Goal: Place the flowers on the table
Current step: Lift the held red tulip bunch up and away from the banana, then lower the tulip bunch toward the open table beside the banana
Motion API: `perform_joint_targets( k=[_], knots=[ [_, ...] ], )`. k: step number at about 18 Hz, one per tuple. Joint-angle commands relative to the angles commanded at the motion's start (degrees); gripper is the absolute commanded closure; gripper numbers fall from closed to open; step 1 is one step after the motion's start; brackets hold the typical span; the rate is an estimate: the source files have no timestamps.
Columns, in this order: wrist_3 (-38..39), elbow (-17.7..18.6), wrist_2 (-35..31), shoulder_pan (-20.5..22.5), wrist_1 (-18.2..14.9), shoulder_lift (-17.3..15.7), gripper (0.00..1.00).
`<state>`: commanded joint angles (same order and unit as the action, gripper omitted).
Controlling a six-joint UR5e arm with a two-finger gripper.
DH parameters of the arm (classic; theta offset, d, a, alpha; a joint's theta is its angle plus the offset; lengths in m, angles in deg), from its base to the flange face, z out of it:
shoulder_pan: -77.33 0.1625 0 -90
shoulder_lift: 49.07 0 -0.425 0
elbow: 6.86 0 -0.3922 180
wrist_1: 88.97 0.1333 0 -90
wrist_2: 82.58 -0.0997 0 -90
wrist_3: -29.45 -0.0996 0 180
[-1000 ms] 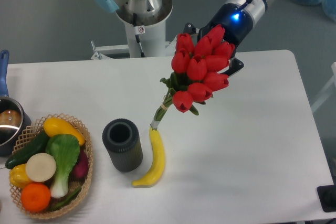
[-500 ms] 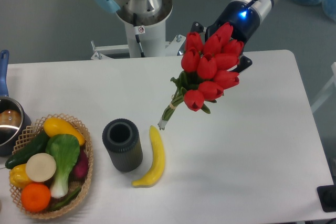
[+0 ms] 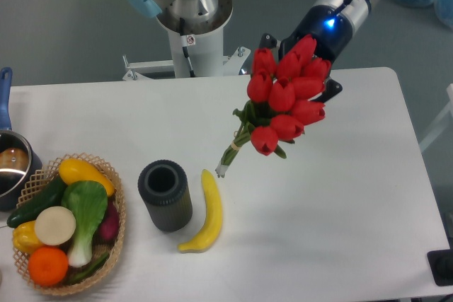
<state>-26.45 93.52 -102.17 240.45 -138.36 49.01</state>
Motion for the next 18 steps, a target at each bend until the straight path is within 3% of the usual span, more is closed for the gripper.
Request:
perform_joint_targets(
  k=[4,11,18],
  knots=[
    [0.0,-0.26,-3.16,0.88,0.0,-0.61,0.5],
    [-0.62,-2.9,-20.73,0.53,-0.09,-0.88,0.5],
    [-8.77,-2.82,-39.1,0.18,-0.44,-0.09,0.5]
  ],
)
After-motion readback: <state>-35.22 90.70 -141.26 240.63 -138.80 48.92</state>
